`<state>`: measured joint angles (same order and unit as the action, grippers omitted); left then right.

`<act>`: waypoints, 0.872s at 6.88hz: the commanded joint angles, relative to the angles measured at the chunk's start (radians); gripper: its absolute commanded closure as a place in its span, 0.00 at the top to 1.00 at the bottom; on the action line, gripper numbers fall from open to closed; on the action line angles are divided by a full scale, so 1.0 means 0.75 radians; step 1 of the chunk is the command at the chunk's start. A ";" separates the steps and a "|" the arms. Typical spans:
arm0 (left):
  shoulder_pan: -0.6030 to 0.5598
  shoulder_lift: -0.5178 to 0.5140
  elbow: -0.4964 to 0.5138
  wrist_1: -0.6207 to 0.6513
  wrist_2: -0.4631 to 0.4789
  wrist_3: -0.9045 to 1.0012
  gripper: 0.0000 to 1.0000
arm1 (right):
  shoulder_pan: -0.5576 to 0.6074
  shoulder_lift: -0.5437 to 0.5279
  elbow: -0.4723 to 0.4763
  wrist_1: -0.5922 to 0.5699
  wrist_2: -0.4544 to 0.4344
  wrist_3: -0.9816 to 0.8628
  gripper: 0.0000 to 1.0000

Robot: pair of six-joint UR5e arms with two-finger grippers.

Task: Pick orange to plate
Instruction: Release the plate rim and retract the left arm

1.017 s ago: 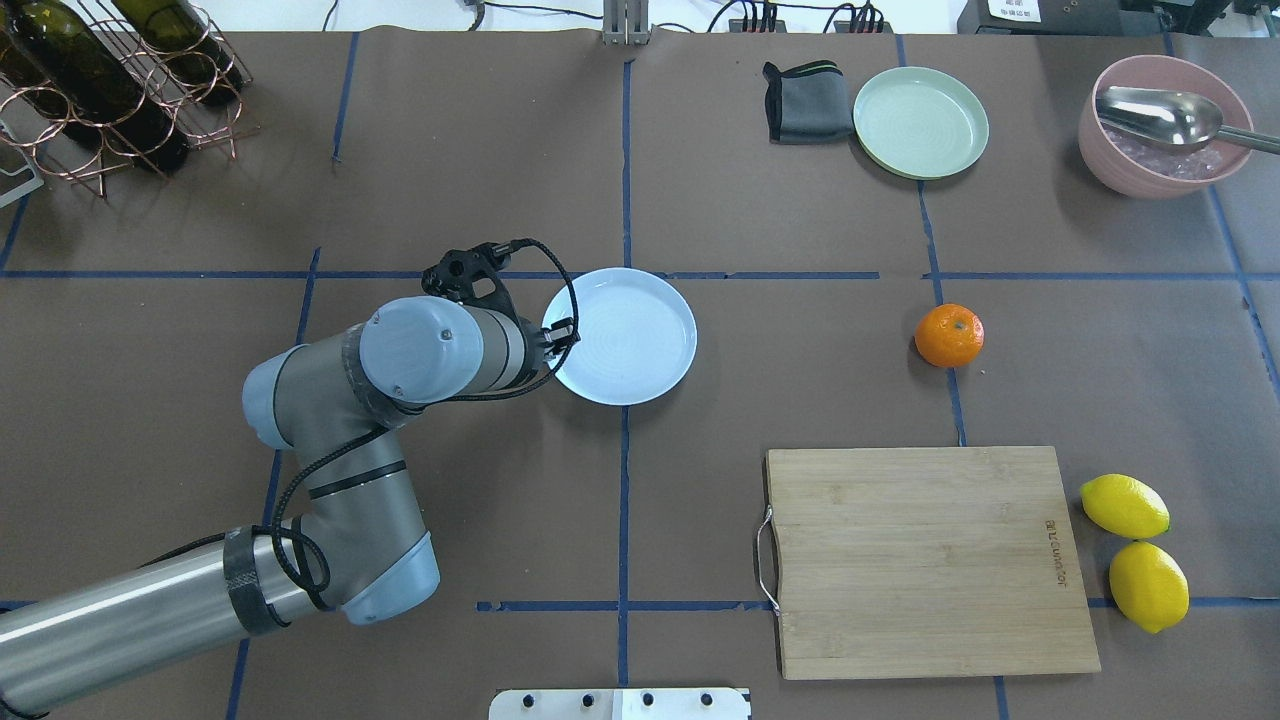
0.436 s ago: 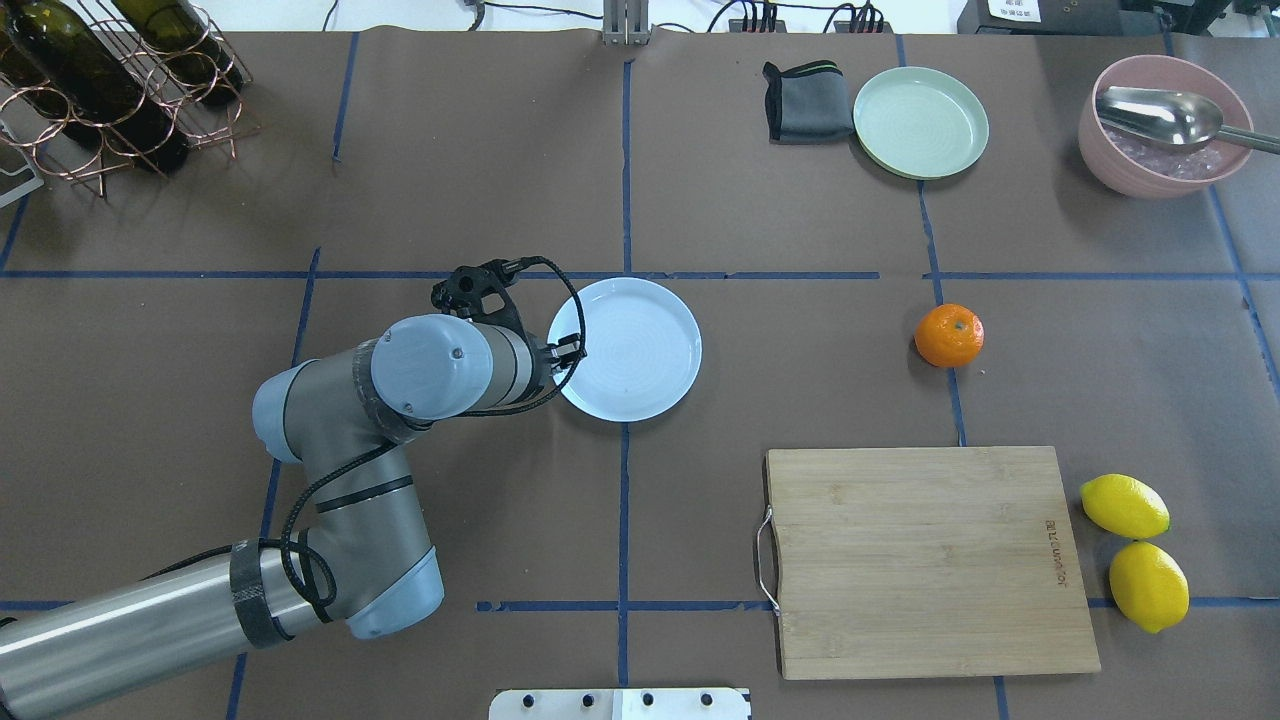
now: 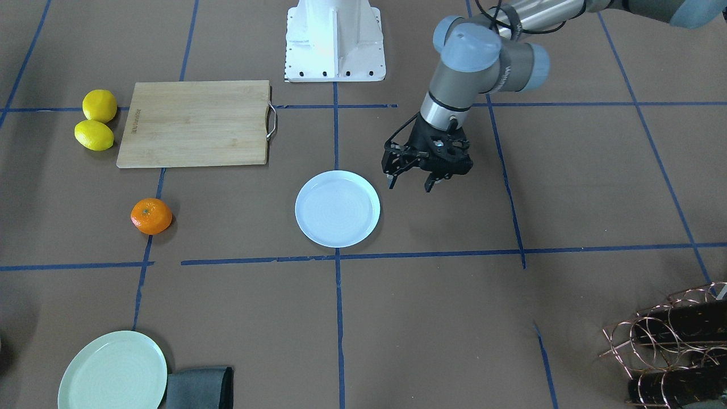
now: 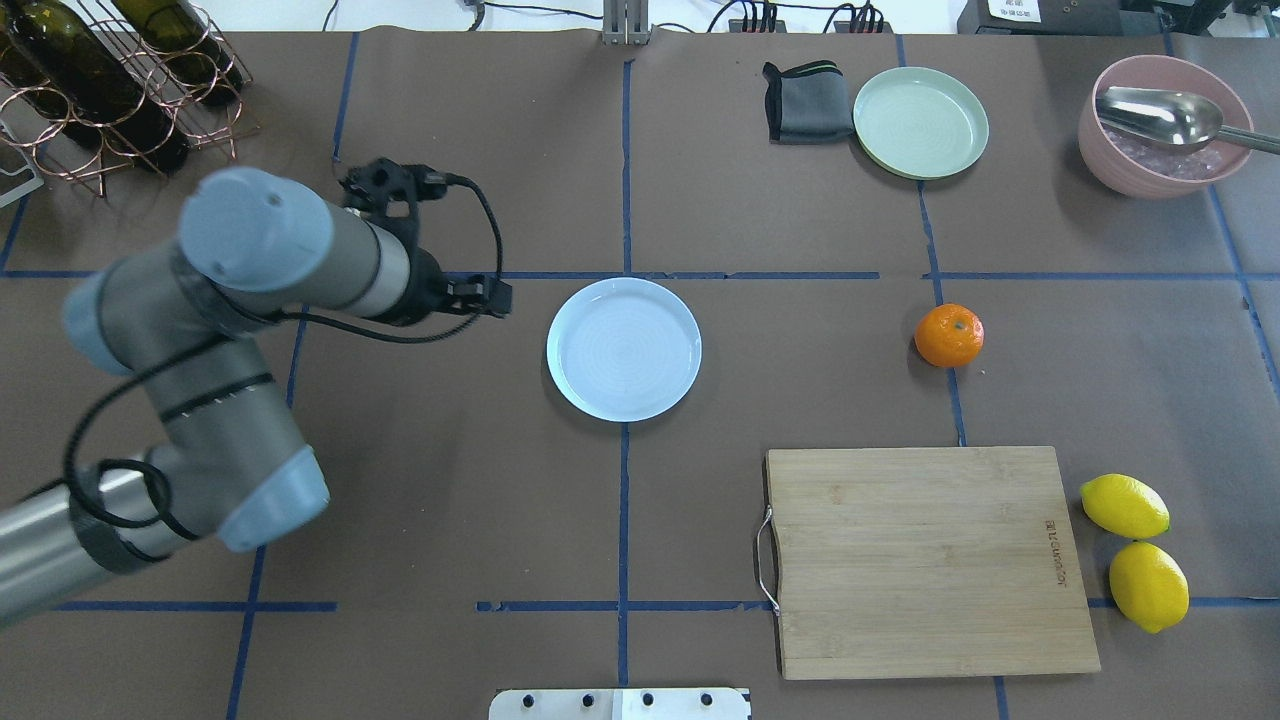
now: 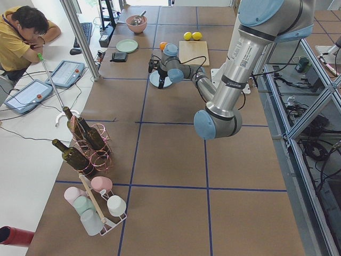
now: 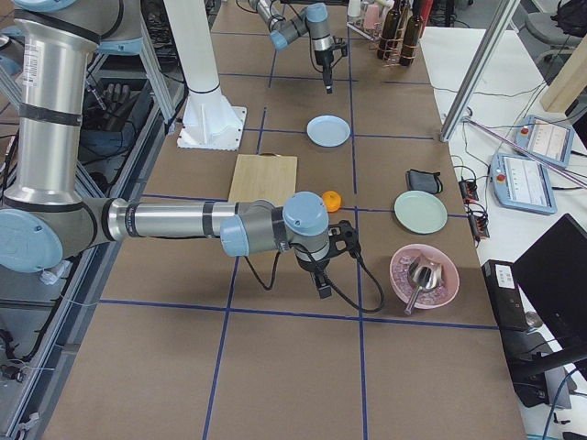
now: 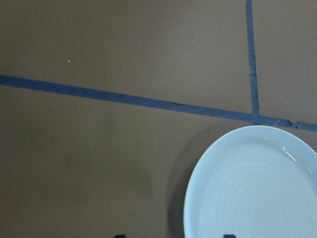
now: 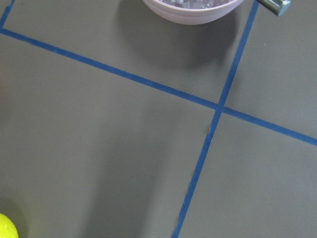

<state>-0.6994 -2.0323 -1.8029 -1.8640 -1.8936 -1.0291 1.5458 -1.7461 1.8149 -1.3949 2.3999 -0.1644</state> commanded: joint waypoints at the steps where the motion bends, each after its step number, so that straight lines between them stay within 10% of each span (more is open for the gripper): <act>1: -0.367 0.132 -0.132 0.261 -0.185 0.700 1.00 | -0.018 0.035 0.047 -0.001 0.048 0.004 1.00; 6: -1.112 0.653 0.125 0.274 -0.463 1.832 1.00 | -0.265 0.197 0.073 -0.007 -0.021 0.301 1.00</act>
<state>-1.4227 -1.6421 -1.7591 -1.6540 -2.2146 0.2184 1.3861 -1.6336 1.8682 -1.3988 2.4091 0.0151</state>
